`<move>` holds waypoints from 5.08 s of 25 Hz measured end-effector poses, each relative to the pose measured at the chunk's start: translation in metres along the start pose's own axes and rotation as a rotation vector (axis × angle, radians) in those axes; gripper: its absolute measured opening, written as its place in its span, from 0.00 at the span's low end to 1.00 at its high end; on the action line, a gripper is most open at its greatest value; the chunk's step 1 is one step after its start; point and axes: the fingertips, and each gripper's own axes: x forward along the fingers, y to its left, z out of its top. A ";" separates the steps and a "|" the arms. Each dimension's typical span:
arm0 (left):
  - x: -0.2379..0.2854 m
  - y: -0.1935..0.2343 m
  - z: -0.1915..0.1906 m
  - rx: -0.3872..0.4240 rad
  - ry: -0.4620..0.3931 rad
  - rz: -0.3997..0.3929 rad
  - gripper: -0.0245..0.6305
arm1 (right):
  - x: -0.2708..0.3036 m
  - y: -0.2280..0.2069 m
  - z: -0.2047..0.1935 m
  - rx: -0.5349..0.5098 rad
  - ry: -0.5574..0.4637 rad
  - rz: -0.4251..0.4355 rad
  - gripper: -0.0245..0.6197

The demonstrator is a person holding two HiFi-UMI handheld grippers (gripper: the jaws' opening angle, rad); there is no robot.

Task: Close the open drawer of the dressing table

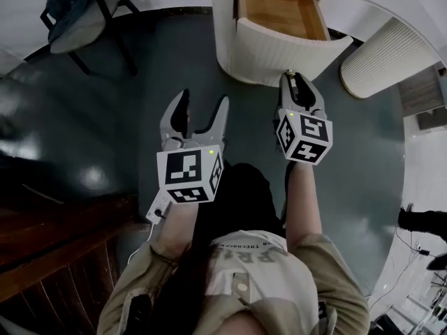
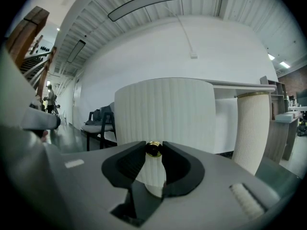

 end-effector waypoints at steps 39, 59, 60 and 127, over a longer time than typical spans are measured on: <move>0.038 0.011 -0.027 -0.006 0.061 0.003 0.52 | 0.070 -0.013 0.016 0.013 0.047 -0.002 0.21; 0.074 0.016 0.000 0.058 0.021 -0.053 0.52 | 0.097 -0.018 0.022 0.019 0.046 -0.018 0.21; 0.076 0.016 0.000 0.067 0.023 -0.054 0.52 | 0.099 -0.018 0.022 0.021 0.045 -0.020 0.21; 0.115 0.035 -0.022 0.086 0.080 -0.078 0.52 | 0.189 -0.037 0.039 0.044 0.078 -0.025 0.20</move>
